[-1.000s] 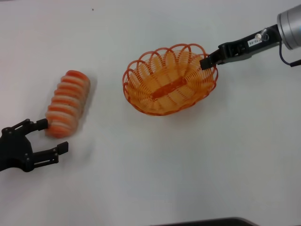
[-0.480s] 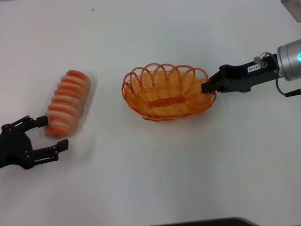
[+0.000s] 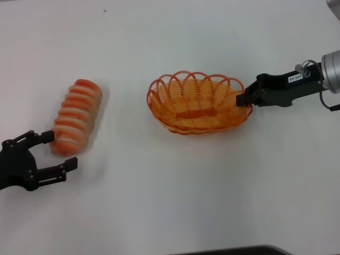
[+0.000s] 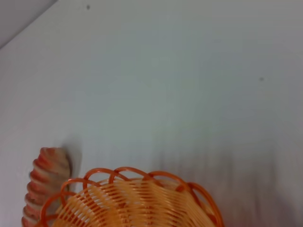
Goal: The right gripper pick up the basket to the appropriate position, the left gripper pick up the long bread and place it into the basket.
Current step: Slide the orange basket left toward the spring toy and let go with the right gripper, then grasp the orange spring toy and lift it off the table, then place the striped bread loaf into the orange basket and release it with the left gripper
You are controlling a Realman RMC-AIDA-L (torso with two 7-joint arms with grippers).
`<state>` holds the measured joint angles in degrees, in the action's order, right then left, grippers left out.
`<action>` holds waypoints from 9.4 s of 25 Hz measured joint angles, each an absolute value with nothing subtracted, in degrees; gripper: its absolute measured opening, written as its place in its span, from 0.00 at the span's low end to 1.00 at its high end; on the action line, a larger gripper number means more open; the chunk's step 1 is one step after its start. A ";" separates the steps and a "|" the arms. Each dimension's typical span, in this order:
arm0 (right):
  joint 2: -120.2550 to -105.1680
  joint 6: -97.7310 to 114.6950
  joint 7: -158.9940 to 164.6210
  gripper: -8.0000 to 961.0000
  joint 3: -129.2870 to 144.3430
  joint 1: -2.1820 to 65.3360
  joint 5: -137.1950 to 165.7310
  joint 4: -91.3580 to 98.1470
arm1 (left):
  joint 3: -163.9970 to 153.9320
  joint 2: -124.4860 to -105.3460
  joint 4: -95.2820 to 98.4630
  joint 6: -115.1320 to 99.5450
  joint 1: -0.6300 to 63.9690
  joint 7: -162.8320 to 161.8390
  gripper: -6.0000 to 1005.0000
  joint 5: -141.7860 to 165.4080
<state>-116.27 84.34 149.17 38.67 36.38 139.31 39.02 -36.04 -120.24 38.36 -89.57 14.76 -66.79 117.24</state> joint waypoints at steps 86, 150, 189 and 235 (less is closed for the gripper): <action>-119.29 95.65 71.06 0.82 32.64 19.33 119.69 47.27 | -40.87 -119.38 59.00 -93.45 24.07 -123.85 0.93 131.59; -119.53 95.46 62.66 0.83 35.51 18.36 121.20 47.80 | -68.54 -124.19 64.11 -83.92 38.93 -157.94 0.93 159.75; -119.53 95.75 63.08 0.82 35.00 18.19 121.18 47.72 | -69.17 -123.92 63.91 -84.85 39.11 -156.59 0.56 159.57; -119.44 97.12 63.10 0.82 35.10 17.58 121.20 47.85 | -93.04 -124.63 66.28 -74.07 45.81 -130.26 0.40 137.62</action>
